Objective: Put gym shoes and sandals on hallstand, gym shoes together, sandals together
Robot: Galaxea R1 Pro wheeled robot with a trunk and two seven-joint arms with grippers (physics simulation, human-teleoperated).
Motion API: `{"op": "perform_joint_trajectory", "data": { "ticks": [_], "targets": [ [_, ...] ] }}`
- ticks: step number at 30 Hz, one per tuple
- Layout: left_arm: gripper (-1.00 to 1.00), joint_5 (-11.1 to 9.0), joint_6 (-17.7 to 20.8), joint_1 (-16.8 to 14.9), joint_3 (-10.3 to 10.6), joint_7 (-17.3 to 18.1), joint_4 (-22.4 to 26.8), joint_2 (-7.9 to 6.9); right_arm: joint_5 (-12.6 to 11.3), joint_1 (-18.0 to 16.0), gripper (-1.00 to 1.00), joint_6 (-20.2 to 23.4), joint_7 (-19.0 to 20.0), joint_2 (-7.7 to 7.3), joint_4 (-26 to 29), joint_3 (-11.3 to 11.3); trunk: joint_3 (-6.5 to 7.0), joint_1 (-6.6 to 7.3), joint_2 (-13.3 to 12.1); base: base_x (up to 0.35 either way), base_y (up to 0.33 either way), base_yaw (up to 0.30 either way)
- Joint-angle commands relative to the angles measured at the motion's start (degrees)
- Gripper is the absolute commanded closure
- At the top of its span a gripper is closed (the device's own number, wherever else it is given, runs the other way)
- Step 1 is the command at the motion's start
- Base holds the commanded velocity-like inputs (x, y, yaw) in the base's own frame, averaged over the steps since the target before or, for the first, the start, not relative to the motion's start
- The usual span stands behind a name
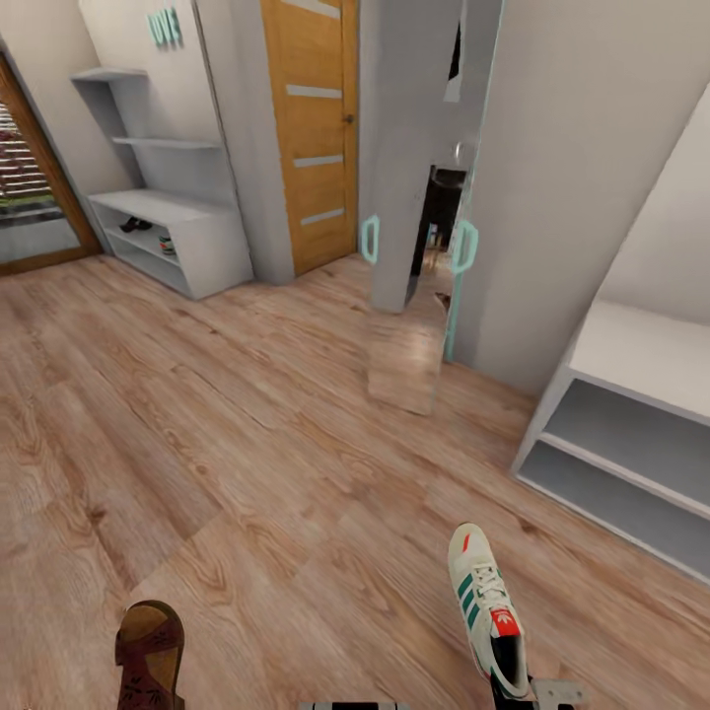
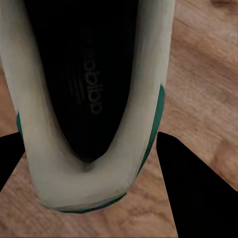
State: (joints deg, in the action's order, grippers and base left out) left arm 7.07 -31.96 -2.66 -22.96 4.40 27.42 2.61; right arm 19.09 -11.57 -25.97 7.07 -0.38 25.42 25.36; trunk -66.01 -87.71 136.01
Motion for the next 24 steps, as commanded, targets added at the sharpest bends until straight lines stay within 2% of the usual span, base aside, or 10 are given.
{"op": "perform_joint_trajectory", "data": {
  "ticks": [1,13,24],
  "targets": [
    [1.00,0.7,-0.2,-0.1,-0.5,0.3,0.0,0.06,0.2,0.0,1.00,-0.2,0.5,0.03,0.0,0.5,-0.04,-0.01,0.0,0.239,0.235,0.278],
    [1.00,0.7,-0.2,-0.1,-0.4,0.3,0.4,0.02,0.2,0.0,1.00,-0.2,0.5,0.03,0.1,0.5,-0.04,-0.01,0.0,0.261,0.218,0.278],
    [1.00,0.7,-0.2,0.0,-0.4,0.3,0.5,0.03,0.1,0.0,1.00,-0.2,0.5,0.03,0.1,0.5,-0.04,-0.01,0.0,0.327,0.084,0.278]
  ]
}}
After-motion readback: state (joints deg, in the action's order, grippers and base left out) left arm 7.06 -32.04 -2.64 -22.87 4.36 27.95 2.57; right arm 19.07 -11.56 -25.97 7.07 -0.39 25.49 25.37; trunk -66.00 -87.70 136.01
